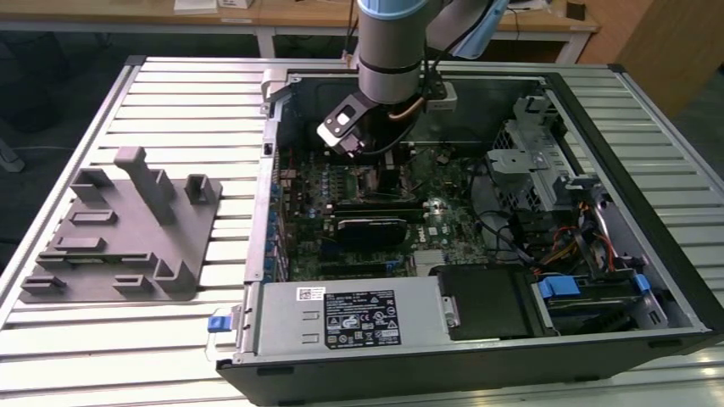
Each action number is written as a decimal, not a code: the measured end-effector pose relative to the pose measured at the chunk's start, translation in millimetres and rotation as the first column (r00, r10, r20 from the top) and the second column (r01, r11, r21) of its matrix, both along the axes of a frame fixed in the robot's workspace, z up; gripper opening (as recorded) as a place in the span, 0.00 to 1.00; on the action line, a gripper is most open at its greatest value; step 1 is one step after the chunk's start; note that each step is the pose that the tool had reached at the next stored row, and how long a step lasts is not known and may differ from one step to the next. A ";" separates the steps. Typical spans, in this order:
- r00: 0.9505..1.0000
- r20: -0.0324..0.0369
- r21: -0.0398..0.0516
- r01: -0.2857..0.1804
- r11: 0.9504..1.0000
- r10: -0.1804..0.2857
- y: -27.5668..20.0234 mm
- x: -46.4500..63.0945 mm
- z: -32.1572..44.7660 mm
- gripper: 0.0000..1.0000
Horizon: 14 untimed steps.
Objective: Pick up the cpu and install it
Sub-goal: 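Place the cpu into insertion slot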
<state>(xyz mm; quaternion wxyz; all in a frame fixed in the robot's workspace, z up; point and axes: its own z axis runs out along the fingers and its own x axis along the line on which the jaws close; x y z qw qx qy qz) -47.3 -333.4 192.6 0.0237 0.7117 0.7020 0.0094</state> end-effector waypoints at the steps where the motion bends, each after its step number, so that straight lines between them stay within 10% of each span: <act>1: 1.000 0.000 0.000 0.000 1.000 0.000 0.0 0.0 -0.1 0.54; 14: 1.000 0.000 0.000 0.000 1.000 0.000 0.0 0.0 -2.2 0.54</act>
